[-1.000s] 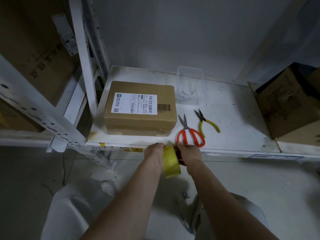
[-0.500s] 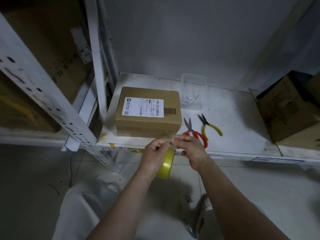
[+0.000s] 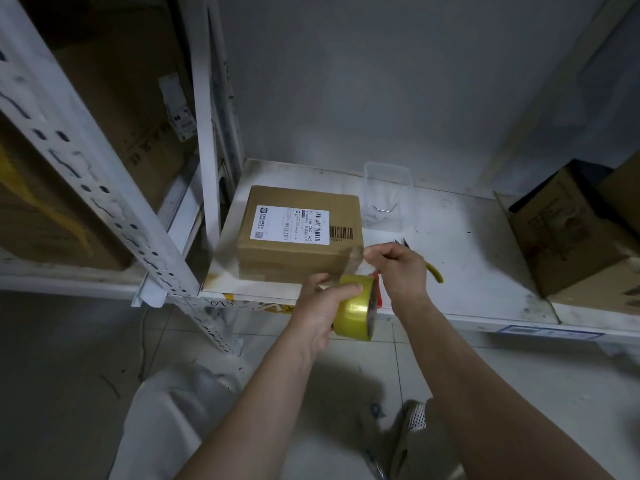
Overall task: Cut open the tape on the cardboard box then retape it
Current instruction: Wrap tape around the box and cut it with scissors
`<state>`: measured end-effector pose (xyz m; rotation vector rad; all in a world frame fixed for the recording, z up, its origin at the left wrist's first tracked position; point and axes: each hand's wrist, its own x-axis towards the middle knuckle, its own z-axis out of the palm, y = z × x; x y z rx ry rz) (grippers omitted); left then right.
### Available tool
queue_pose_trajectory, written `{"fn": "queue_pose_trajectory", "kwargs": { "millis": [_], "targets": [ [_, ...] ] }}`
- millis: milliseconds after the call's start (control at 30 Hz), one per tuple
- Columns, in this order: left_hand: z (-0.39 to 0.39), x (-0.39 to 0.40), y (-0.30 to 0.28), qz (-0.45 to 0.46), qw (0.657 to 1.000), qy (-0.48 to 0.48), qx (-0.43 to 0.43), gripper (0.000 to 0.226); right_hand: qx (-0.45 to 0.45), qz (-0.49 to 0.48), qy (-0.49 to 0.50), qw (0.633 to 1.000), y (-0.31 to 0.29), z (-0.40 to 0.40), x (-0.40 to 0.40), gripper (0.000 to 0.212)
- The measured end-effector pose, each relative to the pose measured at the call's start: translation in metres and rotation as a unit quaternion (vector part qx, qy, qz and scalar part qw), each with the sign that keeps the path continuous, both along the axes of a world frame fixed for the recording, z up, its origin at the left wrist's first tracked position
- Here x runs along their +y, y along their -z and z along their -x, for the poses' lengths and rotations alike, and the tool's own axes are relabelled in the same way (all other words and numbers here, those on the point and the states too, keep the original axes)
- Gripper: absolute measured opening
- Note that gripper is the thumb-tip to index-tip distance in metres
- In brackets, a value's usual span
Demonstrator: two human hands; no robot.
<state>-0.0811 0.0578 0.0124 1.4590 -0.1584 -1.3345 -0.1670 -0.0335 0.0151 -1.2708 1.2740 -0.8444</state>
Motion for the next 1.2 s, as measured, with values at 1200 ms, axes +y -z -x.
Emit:
{"fn": "queue_pose_trajectory", "kwargs": {
  "millis": [1200],
  "targets": [
    [-0.012, -0.044, -0.007, -0.075, 0.993, 0.065, -0.058, 0.006, 0.089, 0.048, -0.094, 0.99, 0.019, -0.026, -0.061, 0.019]
  ]
}}
